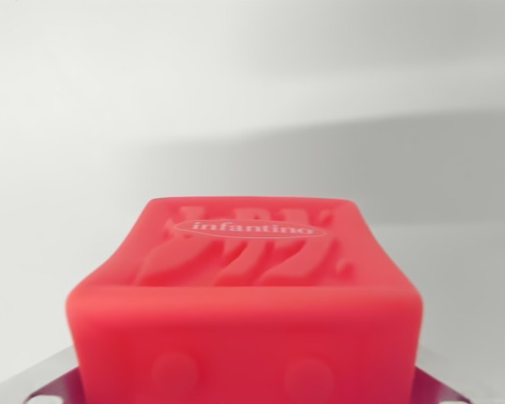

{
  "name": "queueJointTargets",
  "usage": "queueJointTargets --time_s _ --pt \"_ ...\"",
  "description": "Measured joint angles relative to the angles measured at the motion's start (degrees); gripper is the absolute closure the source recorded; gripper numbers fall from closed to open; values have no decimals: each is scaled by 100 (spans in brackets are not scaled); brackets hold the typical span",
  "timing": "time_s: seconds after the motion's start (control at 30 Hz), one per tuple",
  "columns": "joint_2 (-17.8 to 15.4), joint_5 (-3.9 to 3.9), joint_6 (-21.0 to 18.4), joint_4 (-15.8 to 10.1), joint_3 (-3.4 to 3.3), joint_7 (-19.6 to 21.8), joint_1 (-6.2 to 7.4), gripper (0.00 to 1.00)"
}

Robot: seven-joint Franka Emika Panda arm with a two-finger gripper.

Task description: Destack cube

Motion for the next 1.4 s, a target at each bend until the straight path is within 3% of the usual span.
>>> queueJointTargets --time_s 0.33,0.9,1.4 --pt "517 60 516 3 9 -32 3 100" --pt "1336 177 1232 106 83 -107 -23 100" --pt "1871 187 1648 230 167 -122 -105 100"
